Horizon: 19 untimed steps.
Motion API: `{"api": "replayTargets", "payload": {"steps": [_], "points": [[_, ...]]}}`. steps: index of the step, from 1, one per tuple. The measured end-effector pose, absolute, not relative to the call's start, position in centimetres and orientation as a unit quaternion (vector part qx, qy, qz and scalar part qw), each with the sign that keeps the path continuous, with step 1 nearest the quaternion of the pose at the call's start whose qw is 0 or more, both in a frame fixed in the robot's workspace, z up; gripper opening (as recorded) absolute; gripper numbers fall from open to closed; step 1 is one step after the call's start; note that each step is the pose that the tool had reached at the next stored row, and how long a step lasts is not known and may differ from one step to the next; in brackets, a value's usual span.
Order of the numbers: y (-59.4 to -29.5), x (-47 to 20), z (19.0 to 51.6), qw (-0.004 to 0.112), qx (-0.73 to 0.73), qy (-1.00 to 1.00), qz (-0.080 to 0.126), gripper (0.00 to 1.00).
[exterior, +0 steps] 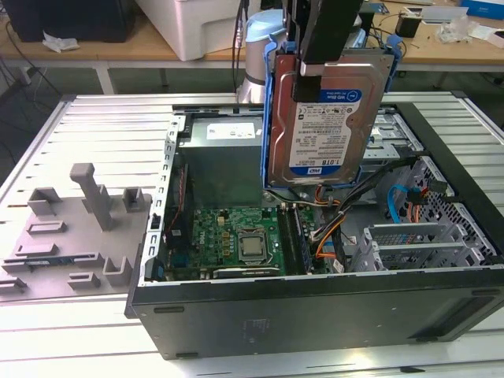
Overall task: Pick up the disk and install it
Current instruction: 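Insert the disk into the insertion slot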
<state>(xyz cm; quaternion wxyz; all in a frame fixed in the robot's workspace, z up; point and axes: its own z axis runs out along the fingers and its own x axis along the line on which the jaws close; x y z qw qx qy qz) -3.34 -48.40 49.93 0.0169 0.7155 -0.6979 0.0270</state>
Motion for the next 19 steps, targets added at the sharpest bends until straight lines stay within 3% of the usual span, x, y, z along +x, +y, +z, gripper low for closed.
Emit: {"api": "replayTargets", "payload": {"steps": [19], "points": [[-50.5,-1.5,49.9,-0.001,0.716,-0.698,0.009,0.36]]}}
